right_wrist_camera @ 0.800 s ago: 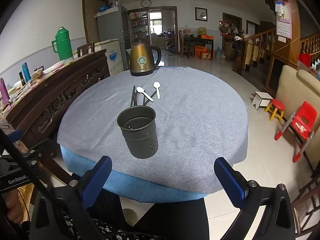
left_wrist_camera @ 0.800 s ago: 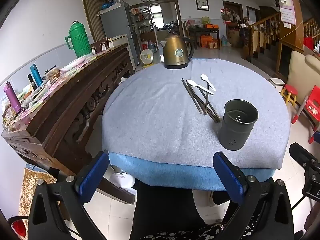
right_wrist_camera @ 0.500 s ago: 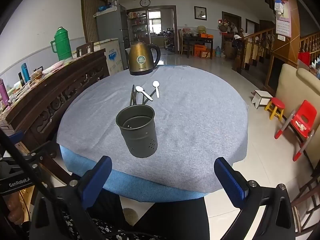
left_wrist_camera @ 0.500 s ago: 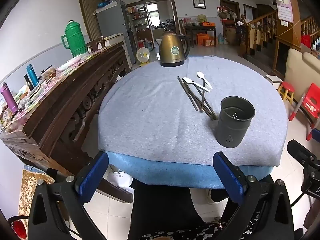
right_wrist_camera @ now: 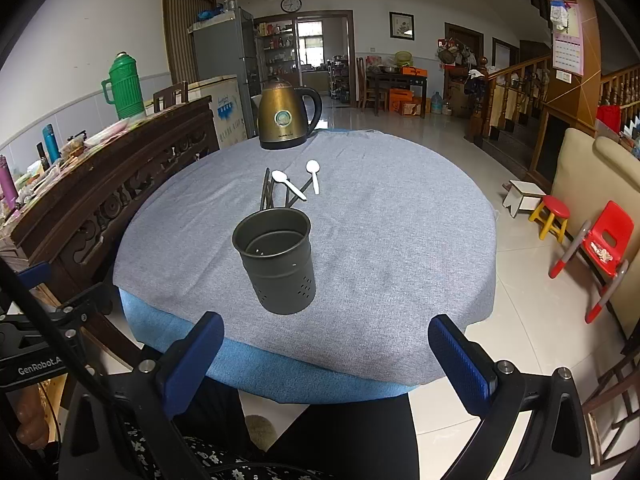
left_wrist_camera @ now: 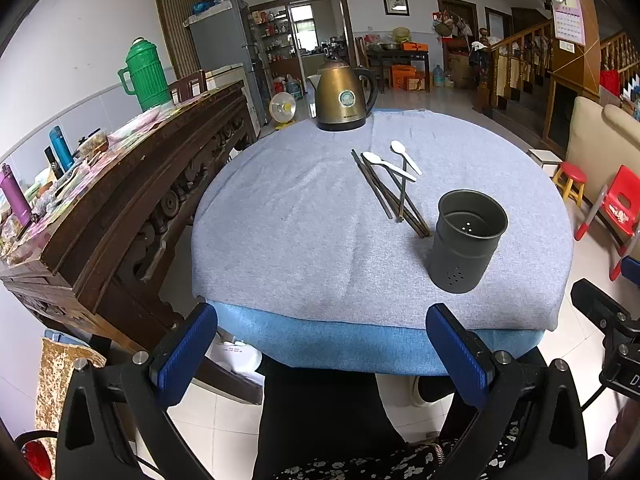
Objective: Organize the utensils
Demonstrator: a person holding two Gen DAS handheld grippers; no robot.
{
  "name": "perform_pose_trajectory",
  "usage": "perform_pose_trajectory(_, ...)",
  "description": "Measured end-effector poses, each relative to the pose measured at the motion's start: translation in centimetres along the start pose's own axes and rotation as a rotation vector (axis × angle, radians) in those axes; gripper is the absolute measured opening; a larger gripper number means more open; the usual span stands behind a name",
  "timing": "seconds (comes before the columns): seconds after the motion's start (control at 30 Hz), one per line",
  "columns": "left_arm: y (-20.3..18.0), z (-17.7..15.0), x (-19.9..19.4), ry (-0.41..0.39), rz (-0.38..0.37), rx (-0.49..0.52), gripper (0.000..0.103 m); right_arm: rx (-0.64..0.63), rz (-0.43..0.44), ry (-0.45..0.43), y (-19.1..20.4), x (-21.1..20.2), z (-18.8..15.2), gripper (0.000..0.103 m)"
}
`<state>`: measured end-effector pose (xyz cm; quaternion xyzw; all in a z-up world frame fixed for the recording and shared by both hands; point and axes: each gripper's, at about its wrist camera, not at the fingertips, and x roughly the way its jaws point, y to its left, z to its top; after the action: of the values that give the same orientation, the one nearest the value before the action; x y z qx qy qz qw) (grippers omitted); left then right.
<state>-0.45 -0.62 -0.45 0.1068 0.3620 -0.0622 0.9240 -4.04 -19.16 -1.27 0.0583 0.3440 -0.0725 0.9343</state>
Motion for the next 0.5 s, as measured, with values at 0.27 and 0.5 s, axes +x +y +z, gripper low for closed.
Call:
perform_pose_trajectory(0.27,0.2,0.1,0.9,0.014,-0.009,0.000,0.103,-0.001,-0.002,0.002,0.1,0.1,-0.2,0.103)
perform_pose_trajectory(0.5,0.1,0.1,0.9,0.020,-0.016,0.004,0.103,-0.003,-0.003,0.006,0.1,0.2,-0.2,0.103)
